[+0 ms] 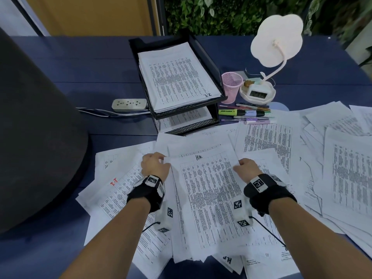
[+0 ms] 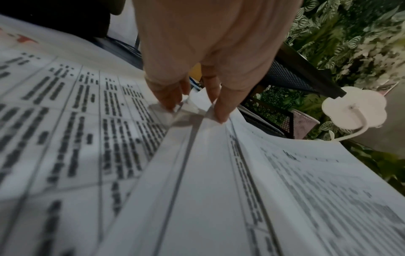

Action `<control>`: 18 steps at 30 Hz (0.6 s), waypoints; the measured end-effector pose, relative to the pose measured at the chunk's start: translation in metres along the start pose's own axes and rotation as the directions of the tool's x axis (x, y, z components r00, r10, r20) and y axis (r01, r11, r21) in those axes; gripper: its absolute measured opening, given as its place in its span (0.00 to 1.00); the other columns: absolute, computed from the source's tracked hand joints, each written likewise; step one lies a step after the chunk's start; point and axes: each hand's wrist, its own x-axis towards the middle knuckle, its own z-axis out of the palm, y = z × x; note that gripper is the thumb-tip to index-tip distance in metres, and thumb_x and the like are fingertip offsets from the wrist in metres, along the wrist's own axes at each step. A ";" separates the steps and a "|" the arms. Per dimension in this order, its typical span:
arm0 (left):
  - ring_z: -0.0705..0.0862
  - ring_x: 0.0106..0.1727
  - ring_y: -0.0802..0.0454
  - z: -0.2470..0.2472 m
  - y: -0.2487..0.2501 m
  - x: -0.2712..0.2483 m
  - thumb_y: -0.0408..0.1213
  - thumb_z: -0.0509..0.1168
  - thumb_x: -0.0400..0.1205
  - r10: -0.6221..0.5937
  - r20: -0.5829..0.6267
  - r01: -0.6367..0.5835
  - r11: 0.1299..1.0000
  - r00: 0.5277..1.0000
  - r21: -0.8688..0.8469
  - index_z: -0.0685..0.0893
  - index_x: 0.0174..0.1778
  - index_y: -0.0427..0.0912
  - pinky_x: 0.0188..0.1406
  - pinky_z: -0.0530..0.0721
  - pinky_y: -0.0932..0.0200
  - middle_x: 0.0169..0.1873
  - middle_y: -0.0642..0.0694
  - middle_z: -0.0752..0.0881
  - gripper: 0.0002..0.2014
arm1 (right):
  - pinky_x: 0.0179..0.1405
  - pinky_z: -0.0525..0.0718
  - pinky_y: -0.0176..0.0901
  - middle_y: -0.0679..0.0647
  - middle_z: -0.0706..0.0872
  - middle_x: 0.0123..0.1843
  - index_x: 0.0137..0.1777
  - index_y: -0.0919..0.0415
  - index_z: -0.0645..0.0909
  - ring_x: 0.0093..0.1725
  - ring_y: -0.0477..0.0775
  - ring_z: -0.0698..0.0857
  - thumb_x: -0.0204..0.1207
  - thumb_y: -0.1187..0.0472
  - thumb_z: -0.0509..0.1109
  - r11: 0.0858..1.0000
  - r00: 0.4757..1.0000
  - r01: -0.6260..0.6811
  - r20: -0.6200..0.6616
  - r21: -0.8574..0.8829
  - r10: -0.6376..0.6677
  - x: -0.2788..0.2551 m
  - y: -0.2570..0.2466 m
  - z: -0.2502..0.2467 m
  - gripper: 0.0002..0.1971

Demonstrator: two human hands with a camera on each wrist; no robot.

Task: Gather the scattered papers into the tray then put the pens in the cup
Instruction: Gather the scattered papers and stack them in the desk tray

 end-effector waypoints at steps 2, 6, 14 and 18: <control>0.79 0.59 0.42 -0.001 -0.001 -0.003 0.31 0.70 0.75 0.011 -0.017 -0.012 0.998 1.000 -0.069 0.83 0.48 0.41 0.52 0.77 0.61 0.65 0.39 0.71 0.07 | 0.27 0.68 0.37 0.60 0.80 0.47 0.61 0.70 0.78 0.44 0.57 0.78 0.79 0.68 0.59 1.000 1.000 -0.016 -0.010 0.016 0.016 0.002 0.000 0.000 0.13; 0.78 0.46 0.44 -0.001 0.003 -0.008 0.32 0.69 0.77 -0.056 -0.006 0.053 0.977 0.998 -0.205 0.75 0.58 0.40 0.42 0.74 0.61 0.65 0.40 0.68 0.15 | 0.29 0.70 0.40 0.60 0.79 0.48 0.59 0.68 0.76 0.44 0.58 0.77 0.80 0.68 0.59 0.997 0.999 -0.023 -0.031 0.073 0.025 0.005 0.002 0.001 0.11; 0.83 0.52 0.45 0.010 0.006 -0.009 0.37 0.73 0.77 -0.039 0.164 0.103 0.909 0.986 -0.404 0.78 0.60 0.38 0.54 0.81 0.55 0.54 0.43 0.85 0.18 | 0.21 0.66 0.37 0.53 0.72 0.25 0.29 0.60 0.73 0.23 0.49 0.68 0.75 0.67 0.71 0.974 1.000 0.010 0.024 0.225 -0.016 0.002 0.008 0.000 0.15; 0.80 0.63 0.48 0.009 0.015 -0.006 0.35 0.65 0.82 0.078 0.165 0.010 0.878 0.983 -0.479 0.74 0.68 0.38 0.66 0.76 0.54 0.63 0.49 0.80 0.19 | 0.26 0.75 0.38 0.55 0.79 0.31 0.36 0.60 0.76 0.27 0.51 0.77 0.75 0.65 0.73 0.934 0.999 0.001 0.040 0.358 -0.017 0.004 0.010 -0.003 0.09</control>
